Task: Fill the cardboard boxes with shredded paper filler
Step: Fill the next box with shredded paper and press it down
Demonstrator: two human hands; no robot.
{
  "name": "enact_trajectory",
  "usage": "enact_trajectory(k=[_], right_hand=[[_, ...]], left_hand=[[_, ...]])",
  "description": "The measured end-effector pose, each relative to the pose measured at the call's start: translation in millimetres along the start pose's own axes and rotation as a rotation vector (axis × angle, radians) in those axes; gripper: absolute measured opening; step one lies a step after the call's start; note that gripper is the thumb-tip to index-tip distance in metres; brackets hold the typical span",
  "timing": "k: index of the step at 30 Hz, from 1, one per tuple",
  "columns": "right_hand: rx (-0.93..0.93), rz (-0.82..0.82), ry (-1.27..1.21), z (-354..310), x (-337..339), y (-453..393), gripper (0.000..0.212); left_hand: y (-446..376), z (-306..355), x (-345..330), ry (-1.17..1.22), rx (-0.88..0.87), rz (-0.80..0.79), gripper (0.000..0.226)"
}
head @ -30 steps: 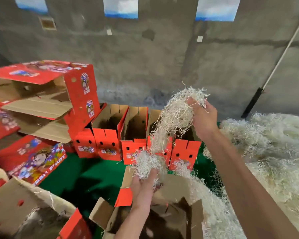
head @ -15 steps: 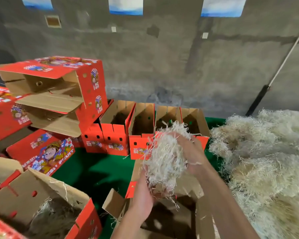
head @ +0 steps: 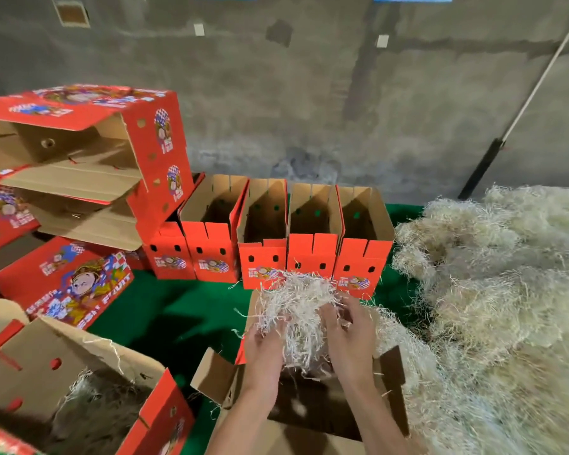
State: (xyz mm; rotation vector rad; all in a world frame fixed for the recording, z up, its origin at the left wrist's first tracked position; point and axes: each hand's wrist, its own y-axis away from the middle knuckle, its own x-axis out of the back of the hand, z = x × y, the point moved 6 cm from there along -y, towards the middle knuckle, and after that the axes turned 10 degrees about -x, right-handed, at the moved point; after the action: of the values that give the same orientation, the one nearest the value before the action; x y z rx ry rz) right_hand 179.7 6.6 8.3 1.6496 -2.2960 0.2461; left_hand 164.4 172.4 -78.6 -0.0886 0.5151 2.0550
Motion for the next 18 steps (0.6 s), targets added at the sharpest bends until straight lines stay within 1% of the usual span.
enact_trajectory(k=[1, 3, 4, 5, 6, 7, 9, 10, 11, 12, 13, 15, 16, 18], right_hand=[[-0.049, -0.004, -0.052, 6, -1, 1, 0.029], [-0.244, -0.068, -0.209, 20, -7, 5, 0.032], [-0.352, -0.122, -0.275, 25, -12, 9, 0.036], [-0.433, -0.159, -0.312, 27, -16, 12, 0.048], [-0.446, -0.182, -0.338, 25, -19, 14, 0.060], [-0.423, -0.186, -0.332, 21, -22, 13, 0.067], [-0.347, -0.140, -0.320, 16, -23, 15, 0.077], [-0.313, -0.113, -0.323, 15, -23, 15, 0.078], [-0.291, -0.077, -0.311, 15, -22, 17, 0.074], [-0.264, -0.024, -0.276, 15, -20, 19, 0.067], [-0.234, 0.021, -0.250, 16, -18, 20, 0.054], [-0.228, 0.062, -0.241, 20, -20, 21, 0.023], [-0.241, 0.036, -0.260, 20, -22, 23, 0.019], [-0.321, -0.065, -0.324, 22, -26, 25, 0.029]], left_hand=[[-1, 3, -1, -0.014, 0.004, 0.004, 0.067], [2, 5, -8, -0.063, 0.018, -0.041, 0.062], [5, 5, -12, -0.088, 0.007, -0.079, 0.060], [10, 9, -16, -0.126, -0.013, -0.108, 0.058], [15, 12, -20, -0.163, -0.025, -0.138, 0.053], [19, 16, -24, -0.212, -0.064, -0.165, 0.043], [31, 27, -30, -0.362, -0.170, -0.214, 0.012], [36, 33, -34, -0.417, -0.227, -0.222, 0.016], [42, 39, -37, -0.448, -0.271, -0.206, 0.017], [46, 40, -40, -0.411, -0.287, -0.202, 0.012], [52, 48, -43, -0.346, -0.309, -0.183, 0.010], [54, 47, -46, -0.191, -0.287, -0.156, 0.018], [53, 45, -46, -0.165, -0.256, -0.149, 0.020], [48, 40, -45, -0.195, -0.154, -0.137, 0.025]])
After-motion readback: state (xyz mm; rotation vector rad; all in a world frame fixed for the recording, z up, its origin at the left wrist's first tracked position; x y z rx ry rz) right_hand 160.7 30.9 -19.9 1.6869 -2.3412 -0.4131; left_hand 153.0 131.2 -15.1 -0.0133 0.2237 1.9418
